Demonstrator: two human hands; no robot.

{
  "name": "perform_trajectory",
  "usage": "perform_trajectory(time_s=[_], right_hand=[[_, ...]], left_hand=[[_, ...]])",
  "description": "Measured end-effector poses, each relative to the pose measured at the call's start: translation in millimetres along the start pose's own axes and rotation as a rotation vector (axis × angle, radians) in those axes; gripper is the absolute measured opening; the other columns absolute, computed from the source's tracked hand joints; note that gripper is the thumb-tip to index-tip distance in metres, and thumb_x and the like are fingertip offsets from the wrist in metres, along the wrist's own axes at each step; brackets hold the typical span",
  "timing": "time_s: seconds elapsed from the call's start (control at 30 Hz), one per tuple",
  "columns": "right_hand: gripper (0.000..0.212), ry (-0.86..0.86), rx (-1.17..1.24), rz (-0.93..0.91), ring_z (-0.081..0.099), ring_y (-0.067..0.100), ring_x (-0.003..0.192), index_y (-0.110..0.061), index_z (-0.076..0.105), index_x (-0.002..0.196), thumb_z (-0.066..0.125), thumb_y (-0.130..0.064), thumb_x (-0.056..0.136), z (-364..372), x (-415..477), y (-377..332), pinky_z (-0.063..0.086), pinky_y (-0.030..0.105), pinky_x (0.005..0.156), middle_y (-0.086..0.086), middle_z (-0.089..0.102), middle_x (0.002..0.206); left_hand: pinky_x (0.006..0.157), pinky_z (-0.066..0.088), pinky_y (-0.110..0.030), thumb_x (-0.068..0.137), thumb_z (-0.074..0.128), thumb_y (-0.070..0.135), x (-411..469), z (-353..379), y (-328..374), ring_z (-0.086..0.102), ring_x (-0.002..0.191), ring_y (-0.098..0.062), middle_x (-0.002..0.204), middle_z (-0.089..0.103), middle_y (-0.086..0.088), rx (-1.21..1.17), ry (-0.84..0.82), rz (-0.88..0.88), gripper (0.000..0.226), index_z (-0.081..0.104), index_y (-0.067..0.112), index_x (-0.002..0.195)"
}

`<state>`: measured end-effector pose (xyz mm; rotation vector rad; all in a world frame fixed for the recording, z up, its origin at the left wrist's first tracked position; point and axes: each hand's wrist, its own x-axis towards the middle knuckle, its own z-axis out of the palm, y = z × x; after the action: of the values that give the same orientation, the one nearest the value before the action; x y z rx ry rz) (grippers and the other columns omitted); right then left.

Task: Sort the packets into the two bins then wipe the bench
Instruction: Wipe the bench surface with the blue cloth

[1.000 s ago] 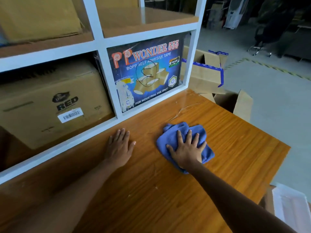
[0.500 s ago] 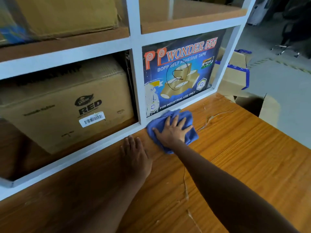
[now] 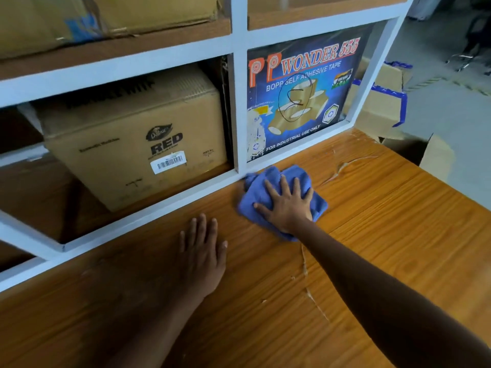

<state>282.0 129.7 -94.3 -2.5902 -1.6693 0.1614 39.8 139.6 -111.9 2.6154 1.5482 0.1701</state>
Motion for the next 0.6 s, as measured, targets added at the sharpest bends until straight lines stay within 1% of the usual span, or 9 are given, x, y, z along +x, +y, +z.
perform_trajectory(time_s=[0.07,0.13,0.17,0.27,0.33,0.4,0.5,0.57,0.6], right_hand=[[0.078,-0.021,-0.053,-0.282,0.0,0.037,0.148,-0.05,0.003,0.148,0.013,-0.084,0.079,5.5,-34.1,-3.9,0.002,0.069,0.11,0.002,0.008,0.162],[0.08,-0.03,-0.091,-0.405,0.0,0.029,0.149,-0.054,0.001,0.147,0.009,-0.088,0.075,2.7,-44.5,25.6,0.004,0.066,0.112,-0.004,0.01,0.162],[0.082,-0.025,-0.089,-0.339,0.001,0.027,0.15,-0.054,0.002,0.146,0.007,-0.09,0.072,0.6,-42.3,45.7,0.005,0.065,0.112,-0.006,0.011,0.162],[0.082,0.013,0.027,0.136,0.005,0.031,0.149,-0.05,0.006,0.148,0.014,-0.088,0.075,-7.1,-36.1,82.4,0.008,0.063,0.113,-0.004,0.011,0.162],[0.08,0.001,0.071,0.263,0.001,0.035,0.148,-0.046,0.006,0.149,0.017,-0.084,0.079,-6.7,-49.2,57.3,0.006,0.064,0.113,0.001,0.008,0.162],[0.081,-0.011,0.036,0.149,-0.001,0.036,0.148,-0.045,0.005,0.15,0.016,-0.083,0.08,0.2,-83.3,17.0,0.003,0.064,0.112,0.003,0.006,0.163],[0.085,-0.021,-0.013,-0.207,0.001,0.031,0.149,-0.048,0.005,0.149,0.004,-0.089,0.074,7.5,-144.1,6.3,0.004,0.061,0.114,0.0,0.009,0.162],[0.09,-0.041,-0.014,-0.236,0.001,0.026,0.15,-0.05,0.005,0.148,-0.001,-0.092,0.069,0.9,-154.8,40.2,0.005,0.058,0.116,-0.003,0.011,0.162],[0.088,-0.041,-0.005,-0.145,0.001,0.025,0.15,-0.05,0.006,0.148,0.003,-0.091,0.071,-1.5,-156.6,57.1,0.005,0.057,0.116,-0.004,0.01,0.162]], left_hand=[[0.117,-0.004,-0.042,0.091,0.001,0.056,-5.5,-1.0,-1.8,-0.003,0.147,-0.018,0.161,0.004,-0.003,0.0,-0.013,0.012,0.069,0.01,0.024,0.152],[0.116,-0.005,-0.041,0.09,-0.001,0.057,-19.2,-3.2,-5.0,-0.003,0.147,-0.018,0.161,0.003,-0.002,0.012,-0.019,0.008,0.07,0.007,0.024,0.151],[0.116,-0.007,-0.041,0.089,-0.005,0.059,-27.3,-4.0,-6.8,-0.006,0.147,-0.018,0.16,-0.001,-0.001,0.015,-0.026,0.014,0.072,0.004,0.025,0.151],[0.116,-0.011,-0.041,0.08,-0.023,0.065,-54.3,-7.1,-12.0,-0.013,0.146,-0.017,0.159,-0.011,0.002,0.002,-0.06,0.023,0.08,-0.007,0.028,0.149],[0.117,-0.01,-0.043,0.077,-0.025,0.068,-66.7,-8.1,-13.9,-0.015,0.146,-0.017,0.159,-0.013,0.001,0.009,-0.085,0.01,0.084,-0.009,0.029,0.149],[0.119,-0.008,-0.044,0.079,-0.015,0.068,-77.0,-8.6,-12.3,-0.013,0.147,-0.017,0.16,-0.01,0.0,-0.008,-0.099,0.001,0.084,-0.004,0.027,0.151],[0.12,-0.004,-0.046,0.08,-0.01,0.065,-96.7,-10.5,-6.9,-0.01,0.147,-0.018,0.161,-0.007,0.0,0.001,-0.088,0.002,0.083,-0.001,0.026,0.152],[0.12,-0.005,-0.045,0.078,-0.012,0.065,-115.1,-12.6,-5.7,-0.011,0.147,-0.018,0.16,-0.008,0.0,0.014,-0.094,0.009,0.084,-0.003,0.025,0.152],[0.119,-0.006,-0.045,0.078,-0.013,0.066,-124.2,-13.3,-5.5,-0.011,0.147,-0.018,0.16,-0.008,0.0,0.016,-0.094,0.014,0.085,-0.003,0.025,0.152]])
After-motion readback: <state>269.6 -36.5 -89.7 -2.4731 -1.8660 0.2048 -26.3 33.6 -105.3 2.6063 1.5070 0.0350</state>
